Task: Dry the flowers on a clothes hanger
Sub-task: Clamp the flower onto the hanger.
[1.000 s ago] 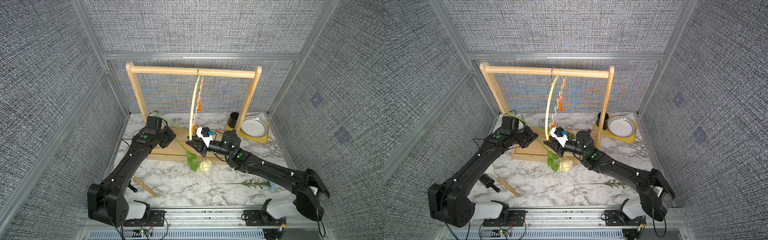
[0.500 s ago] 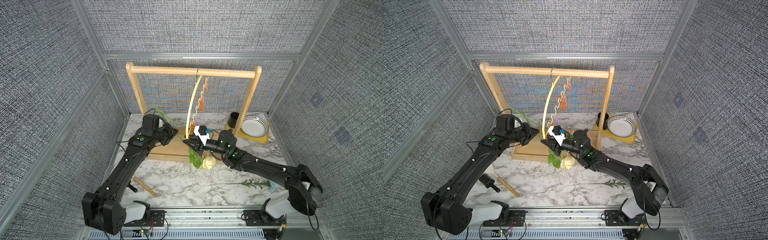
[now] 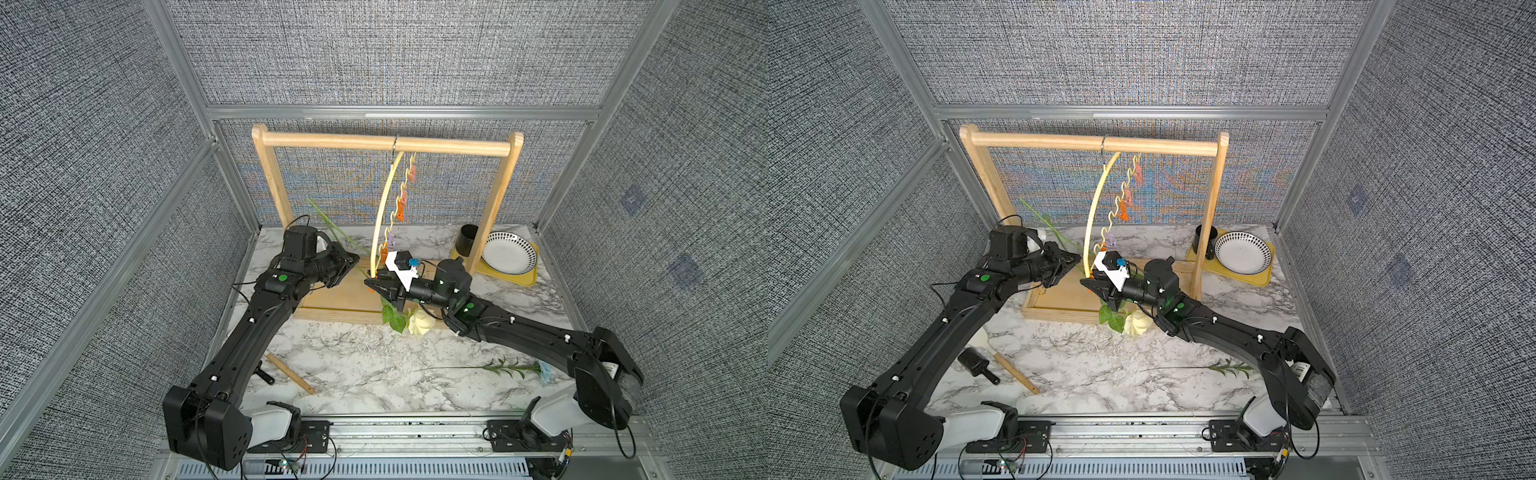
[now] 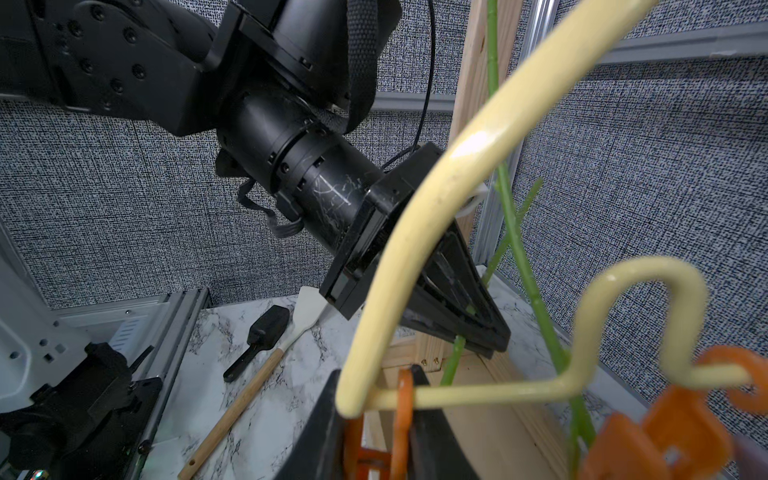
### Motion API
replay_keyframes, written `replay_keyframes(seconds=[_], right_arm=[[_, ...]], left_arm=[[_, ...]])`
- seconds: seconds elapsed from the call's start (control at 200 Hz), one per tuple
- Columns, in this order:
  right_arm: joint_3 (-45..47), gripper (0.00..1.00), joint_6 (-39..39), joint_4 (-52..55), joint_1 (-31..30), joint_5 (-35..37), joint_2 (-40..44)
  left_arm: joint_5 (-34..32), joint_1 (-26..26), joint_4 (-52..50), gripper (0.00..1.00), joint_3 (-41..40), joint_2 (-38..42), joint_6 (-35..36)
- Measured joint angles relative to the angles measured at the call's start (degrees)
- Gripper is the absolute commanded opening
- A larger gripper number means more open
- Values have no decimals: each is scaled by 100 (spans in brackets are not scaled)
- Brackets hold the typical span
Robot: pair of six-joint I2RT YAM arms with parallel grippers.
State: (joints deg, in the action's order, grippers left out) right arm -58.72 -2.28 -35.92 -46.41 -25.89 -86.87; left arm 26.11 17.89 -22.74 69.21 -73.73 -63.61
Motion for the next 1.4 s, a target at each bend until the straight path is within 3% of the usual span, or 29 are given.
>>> replay_keyframes(seconds=[1.401], right_arm=[[22, 25, -240, 208, 0, 254, 162]], left_arm=[[232, 0, 11, 2, -2, 55, 85]])
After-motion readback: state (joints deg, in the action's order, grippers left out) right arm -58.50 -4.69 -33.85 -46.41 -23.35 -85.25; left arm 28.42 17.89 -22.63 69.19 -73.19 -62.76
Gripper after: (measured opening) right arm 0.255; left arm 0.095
